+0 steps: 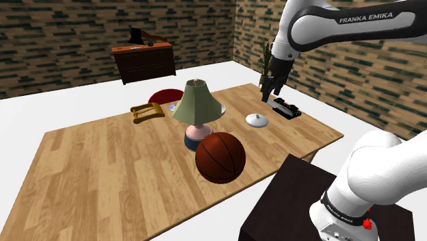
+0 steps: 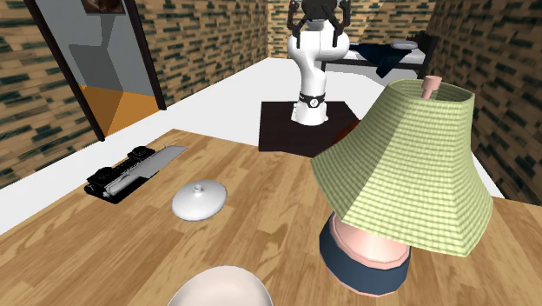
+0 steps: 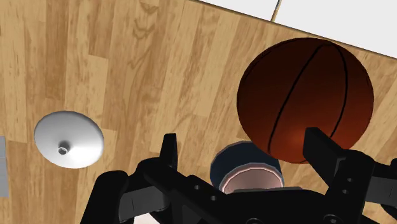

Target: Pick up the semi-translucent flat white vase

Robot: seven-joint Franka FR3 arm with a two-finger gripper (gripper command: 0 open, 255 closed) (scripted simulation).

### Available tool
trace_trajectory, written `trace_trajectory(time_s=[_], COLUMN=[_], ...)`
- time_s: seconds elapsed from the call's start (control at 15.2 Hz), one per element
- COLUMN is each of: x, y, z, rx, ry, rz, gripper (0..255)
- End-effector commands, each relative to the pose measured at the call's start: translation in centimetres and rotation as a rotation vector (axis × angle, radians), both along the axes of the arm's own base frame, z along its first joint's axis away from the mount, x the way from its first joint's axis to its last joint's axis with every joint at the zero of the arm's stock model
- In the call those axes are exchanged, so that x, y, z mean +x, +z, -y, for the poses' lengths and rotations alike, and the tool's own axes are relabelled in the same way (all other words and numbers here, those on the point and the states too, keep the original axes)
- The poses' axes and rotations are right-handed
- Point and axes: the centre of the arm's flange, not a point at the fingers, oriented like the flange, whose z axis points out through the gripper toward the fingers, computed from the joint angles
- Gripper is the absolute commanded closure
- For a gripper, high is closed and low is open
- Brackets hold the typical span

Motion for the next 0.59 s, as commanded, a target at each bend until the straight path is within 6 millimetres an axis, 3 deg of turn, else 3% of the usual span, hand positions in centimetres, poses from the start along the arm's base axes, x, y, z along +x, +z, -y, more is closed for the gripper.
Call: trace_trajectory(time_s=[0.0, 0.53], x=[0.9, 4.1], y=[-1.9, -8.5], z=[2.1, 9.6], rx=[-0.001, 0.0], ry=[0.002, 0.007], rz=[0.005, 0.019], gripper=[0, 0])
